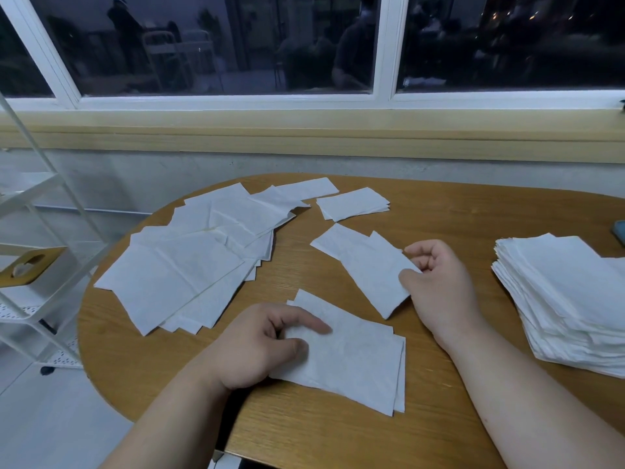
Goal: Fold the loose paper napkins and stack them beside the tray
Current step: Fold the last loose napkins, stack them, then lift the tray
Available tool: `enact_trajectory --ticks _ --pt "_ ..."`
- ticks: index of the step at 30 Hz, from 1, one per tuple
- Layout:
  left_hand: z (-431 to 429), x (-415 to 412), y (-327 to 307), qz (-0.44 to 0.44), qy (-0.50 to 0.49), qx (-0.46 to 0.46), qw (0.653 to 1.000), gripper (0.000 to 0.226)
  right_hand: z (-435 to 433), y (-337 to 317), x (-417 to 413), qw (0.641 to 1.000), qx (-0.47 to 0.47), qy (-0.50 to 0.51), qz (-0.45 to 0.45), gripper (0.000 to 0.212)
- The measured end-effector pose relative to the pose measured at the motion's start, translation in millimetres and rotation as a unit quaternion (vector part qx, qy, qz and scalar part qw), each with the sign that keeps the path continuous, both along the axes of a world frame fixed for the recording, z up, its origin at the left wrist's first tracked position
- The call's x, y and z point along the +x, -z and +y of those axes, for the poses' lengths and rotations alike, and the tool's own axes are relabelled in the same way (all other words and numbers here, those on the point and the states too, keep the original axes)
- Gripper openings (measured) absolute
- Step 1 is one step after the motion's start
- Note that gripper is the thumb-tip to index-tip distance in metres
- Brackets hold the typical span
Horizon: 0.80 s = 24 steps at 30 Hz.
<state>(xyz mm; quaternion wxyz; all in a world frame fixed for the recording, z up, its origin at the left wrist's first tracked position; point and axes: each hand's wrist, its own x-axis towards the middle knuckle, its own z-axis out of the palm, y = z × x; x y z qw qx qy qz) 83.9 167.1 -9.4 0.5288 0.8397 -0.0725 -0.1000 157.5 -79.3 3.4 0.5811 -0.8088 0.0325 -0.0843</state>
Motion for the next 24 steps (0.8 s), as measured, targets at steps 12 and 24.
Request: enact_trajectory --ticks 12,24 --pt "4 -4 -4 -0.052 -0.006 -0.031 0.998 0.057 -1 -42 -66 0.917 0.350 -0.191 0.028 0.038" --pt "8 -4 -3 -0.090 0.031 0.010 0.995 0.073 24 3 -70 0.993 0.076 -0.079 0.053 0.031"
